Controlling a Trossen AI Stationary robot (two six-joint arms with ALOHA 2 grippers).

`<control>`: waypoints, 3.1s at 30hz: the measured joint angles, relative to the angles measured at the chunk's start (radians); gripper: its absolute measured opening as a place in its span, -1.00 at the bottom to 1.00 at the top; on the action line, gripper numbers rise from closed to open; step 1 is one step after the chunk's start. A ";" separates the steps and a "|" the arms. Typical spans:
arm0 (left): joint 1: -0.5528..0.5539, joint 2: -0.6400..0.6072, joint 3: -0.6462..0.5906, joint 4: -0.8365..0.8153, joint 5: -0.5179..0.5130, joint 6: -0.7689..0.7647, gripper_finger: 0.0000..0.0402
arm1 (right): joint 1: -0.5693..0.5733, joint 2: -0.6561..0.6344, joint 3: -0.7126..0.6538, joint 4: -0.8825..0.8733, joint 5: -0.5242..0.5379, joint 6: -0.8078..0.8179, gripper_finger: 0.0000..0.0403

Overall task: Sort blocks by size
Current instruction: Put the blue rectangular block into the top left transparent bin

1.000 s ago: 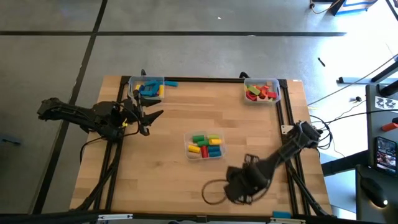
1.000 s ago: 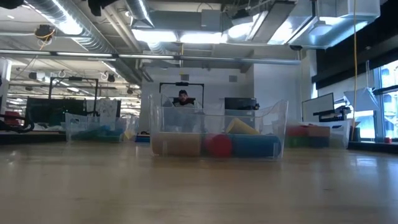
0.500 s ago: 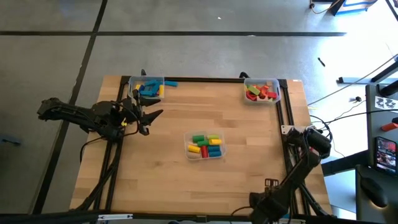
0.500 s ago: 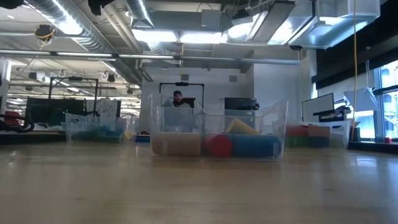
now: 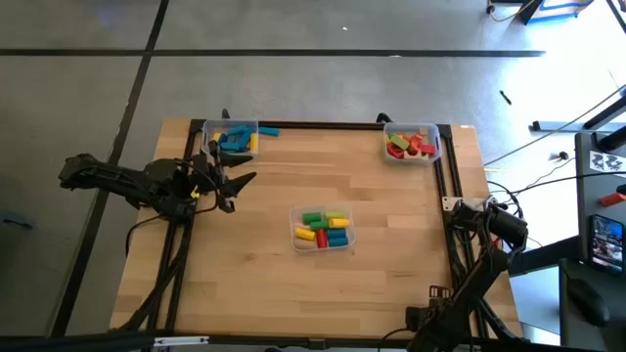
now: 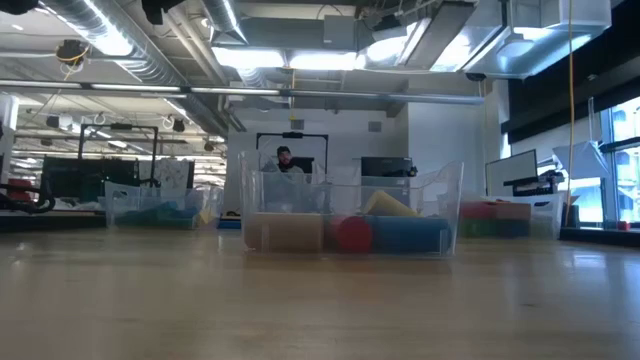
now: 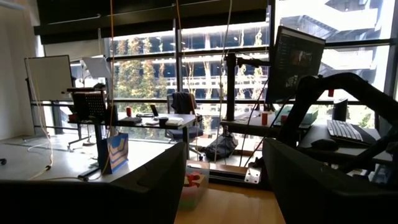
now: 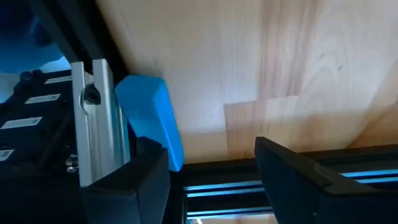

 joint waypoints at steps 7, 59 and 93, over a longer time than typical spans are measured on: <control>0.000 0.000 0.000 0.000 0.000 0.000 0.05 | 0.004 0.000 -0.009 0.049 0.021 0.000 0.12; -0.001 0.000 0.000 0.008 0.000 0.000 0.05 | -0.372 -0.201 -0.067 -0.094 0.332 -0.197 0.12; 0.004 0.093 0.000 0.061 0.000 -0.126 0.05 | 0.204 -0.174 -0.424 0.371 1.165 0.607 0.12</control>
